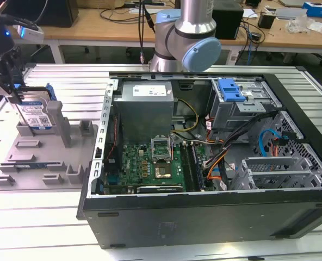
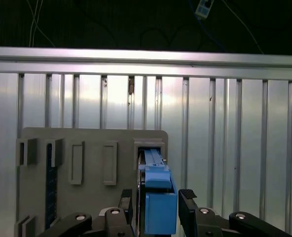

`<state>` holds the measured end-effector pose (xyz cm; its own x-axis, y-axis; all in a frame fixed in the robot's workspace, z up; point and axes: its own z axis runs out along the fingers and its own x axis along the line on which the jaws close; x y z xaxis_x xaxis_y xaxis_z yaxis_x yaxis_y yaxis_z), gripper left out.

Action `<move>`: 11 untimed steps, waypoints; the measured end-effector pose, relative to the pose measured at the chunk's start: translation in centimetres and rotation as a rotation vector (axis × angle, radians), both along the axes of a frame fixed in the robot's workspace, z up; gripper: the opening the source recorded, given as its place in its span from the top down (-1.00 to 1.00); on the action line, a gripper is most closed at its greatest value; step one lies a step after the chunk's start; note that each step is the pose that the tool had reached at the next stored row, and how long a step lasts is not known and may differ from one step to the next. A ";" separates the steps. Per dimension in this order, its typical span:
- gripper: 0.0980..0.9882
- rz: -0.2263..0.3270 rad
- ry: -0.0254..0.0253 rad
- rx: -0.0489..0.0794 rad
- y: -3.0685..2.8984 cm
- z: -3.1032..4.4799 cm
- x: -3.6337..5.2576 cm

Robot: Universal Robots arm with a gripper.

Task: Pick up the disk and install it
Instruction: 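Pick up the disk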

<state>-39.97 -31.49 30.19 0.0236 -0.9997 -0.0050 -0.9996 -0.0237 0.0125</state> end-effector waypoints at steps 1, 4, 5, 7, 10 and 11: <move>0.10 0.000 0.0001 0.000 0.00 -0.04 0.00; 0.10 0.000 0.0001 0.000 0.00 -0.15 -0.01; 0.10 0.000 0.0001 0.000 0.00 -0.16 -0.01; 0.10 0.000 -0.0001 0.001 0.01 -0.18 -0.01; 0.30 0.000 -0.0002 0.001 0.01 -0.21 -0.01; 0.30 0.000 -0.0002 0.001 0.00 -0.24 0.00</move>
